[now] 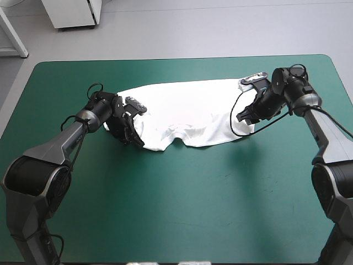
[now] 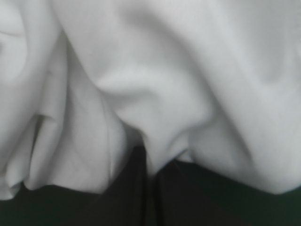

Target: Fold the cloth

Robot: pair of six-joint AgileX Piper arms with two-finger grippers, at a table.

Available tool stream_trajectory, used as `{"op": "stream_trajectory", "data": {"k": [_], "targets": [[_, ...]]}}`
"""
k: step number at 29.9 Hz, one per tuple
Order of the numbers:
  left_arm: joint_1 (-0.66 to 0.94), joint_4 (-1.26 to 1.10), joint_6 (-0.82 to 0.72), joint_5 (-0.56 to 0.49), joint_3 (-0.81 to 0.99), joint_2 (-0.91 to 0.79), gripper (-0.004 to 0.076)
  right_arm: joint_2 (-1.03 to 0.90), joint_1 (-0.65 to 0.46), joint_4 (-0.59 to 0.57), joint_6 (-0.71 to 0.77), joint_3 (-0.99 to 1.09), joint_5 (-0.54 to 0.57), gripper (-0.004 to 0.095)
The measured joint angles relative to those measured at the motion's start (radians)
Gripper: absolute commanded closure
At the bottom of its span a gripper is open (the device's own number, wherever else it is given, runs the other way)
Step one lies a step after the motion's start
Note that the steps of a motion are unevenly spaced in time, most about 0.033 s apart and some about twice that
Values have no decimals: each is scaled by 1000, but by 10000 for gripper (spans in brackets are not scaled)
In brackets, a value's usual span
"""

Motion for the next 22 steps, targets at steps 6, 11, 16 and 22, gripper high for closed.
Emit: {"op": "stream_trajectory", "data": {"k": [6,11,16,22], "targets": [[2,-3,0,2,0,0,733,85,0,4,4,-16,-1,409],[2,-5,0,2,-1,0,733,135,0,1,23,-18,-1,404],[3,-9,5,2,-1,0,733,177,0,2,31,-23,-5,405],[3,-11,6,2,-2,1,733,199,-7,19,29,-41,8,564]]}}
